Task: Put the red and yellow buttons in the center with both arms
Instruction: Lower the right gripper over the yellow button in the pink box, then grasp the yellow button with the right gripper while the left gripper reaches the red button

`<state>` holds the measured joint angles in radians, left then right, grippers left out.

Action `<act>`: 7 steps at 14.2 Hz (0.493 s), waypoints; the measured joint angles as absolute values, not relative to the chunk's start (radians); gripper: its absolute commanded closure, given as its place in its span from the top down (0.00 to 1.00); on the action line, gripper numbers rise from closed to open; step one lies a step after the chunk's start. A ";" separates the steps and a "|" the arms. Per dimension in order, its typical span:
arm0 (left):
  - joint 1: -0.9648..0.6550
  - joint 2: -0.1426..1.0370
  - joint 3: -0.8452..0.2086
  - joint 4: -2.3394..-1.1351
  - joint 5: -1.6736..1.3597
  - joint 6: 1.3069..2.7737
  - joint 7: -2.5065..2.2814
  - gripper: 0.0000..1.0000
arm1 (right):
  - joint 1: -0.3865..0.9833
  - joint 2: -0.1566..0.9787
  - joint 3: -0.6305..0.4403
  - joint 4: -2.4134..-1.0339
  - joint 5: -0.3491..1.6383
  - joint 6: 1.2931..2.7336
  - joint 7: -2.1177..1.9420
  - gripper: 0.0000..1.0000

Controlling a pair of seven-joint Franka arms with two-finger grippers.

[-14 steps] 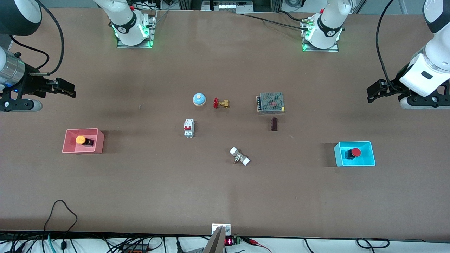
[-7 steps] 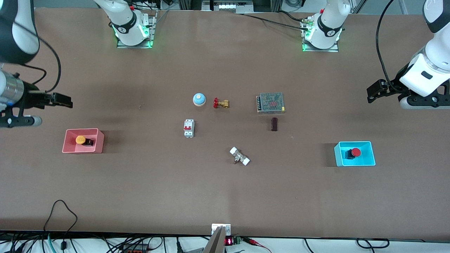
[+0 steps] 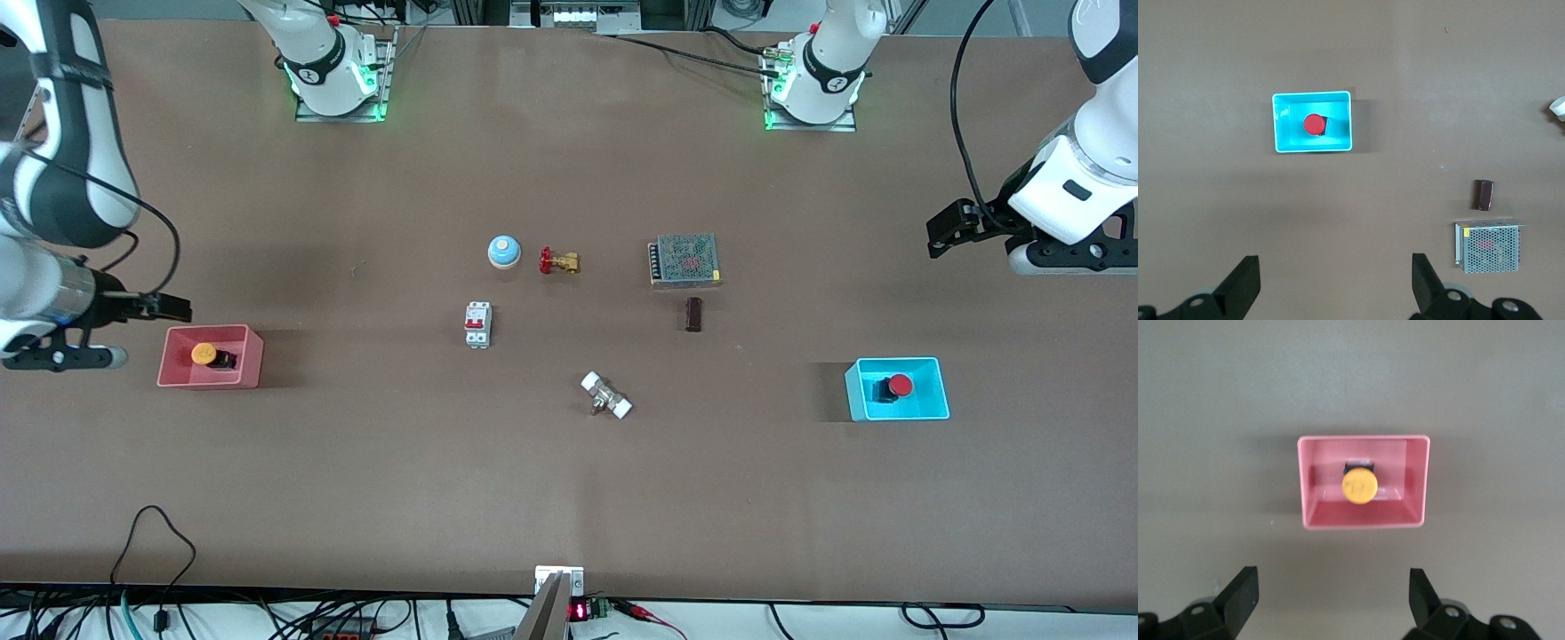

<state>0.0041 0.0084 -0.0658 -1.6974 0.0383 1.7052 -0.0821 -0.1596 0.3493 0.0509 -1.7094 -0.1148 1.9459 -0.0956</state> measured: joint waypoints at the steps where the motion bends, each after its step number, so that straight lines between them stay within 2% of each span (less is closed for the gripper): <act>1: 0.004 0.008 -0.066 -1.697 0.038 1.705 -0.082 1.00 | -0.166 0.364 0.051 -1.724 -0.129 1.987 -0.096 1.00; 7: 0.004 0.010 -0.066 -1.698 0.038 1.701 -0.082 1.00 | -0.176 0.432 0.051 -1.799 -0.182 2.197 -0.096 1.00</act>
